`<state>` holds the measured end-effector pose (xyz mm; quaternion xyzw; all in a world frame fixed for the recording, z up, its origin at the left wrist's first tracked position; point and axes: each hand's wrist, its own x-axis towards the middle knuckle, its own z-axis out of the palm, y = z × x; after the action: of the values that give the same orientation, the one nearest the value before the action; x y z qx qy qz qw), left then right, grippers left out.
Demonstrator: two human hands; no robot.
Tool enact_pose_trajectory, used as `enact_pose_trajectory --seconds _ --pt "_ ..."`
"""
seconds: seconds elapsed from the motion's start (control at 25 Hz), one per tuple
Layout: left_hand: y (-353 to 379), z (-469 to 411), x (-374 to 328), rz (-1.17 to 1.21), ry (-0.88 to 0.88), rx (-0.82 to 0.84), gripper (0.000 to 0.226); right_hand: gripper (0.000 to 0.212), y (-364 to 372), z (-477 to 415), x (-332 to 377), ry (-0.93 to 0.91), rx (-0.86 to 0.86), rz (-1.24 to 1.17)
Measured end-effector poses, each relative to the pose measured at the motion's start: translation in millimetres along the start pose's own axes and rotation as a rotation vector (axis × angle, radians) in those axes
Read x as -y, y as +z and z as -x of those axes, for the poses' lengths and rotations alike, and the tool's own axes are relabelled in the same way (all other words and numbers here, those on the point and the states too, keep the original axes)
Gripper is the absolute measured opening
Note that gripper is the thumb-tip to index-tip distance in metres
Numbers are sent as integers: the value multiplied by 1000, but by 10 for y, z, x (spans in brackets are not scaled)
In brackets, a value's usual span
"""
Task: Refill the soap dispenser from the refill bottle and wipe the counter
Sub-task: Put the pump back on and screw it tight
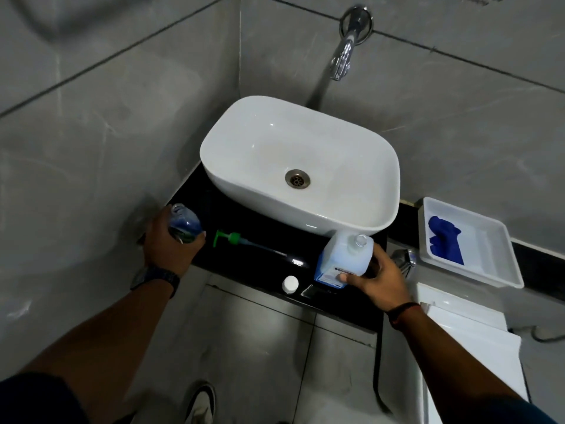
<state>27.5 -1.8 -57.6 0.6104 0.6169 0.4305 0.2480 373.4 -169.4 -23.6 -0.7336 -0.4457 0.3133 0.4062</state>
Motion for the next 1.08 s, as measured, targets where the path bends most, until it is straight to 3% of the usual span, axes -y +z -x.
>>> enact_pose_trajectory --seconds 0.16,0.28,0.36,0.44,0.52,0.6,0.68,0.76,0.92,1.08 --pt "66 -9 99 6 40 -38 79 91 29 54 33 -54 -44 16" --pt "53 -39 139 4 60 -22 80 79 118 219 181 -313 -472 489" --pt "46 -46 137 3 55 -20 81 68 299 246 412 -543 -607 593" --pt "46 -55 124 14 49 -11 82 58 602 172 706 -726 -530 527" --pt "38 -70 125 21 47 10 81 45 983 22 982 -755 -338 443" --pt "32 -89 144 20 55 15 81 37 1367 -186 1155 -655 -81 462" --pt "39 -90 181 1 76 7 81 42 1695 -420 1178 -465 179 587" --pt "45 -83 217 -11 62 22 85 44 1941 -624 1113 -325 335 720" --pt "74 -99 276 4 34 26 90 34 2214 -794 978 -256 443 846" --pt "68 -117 269 4 19 13 91 25 2232 -785 1134 -296 289 682"
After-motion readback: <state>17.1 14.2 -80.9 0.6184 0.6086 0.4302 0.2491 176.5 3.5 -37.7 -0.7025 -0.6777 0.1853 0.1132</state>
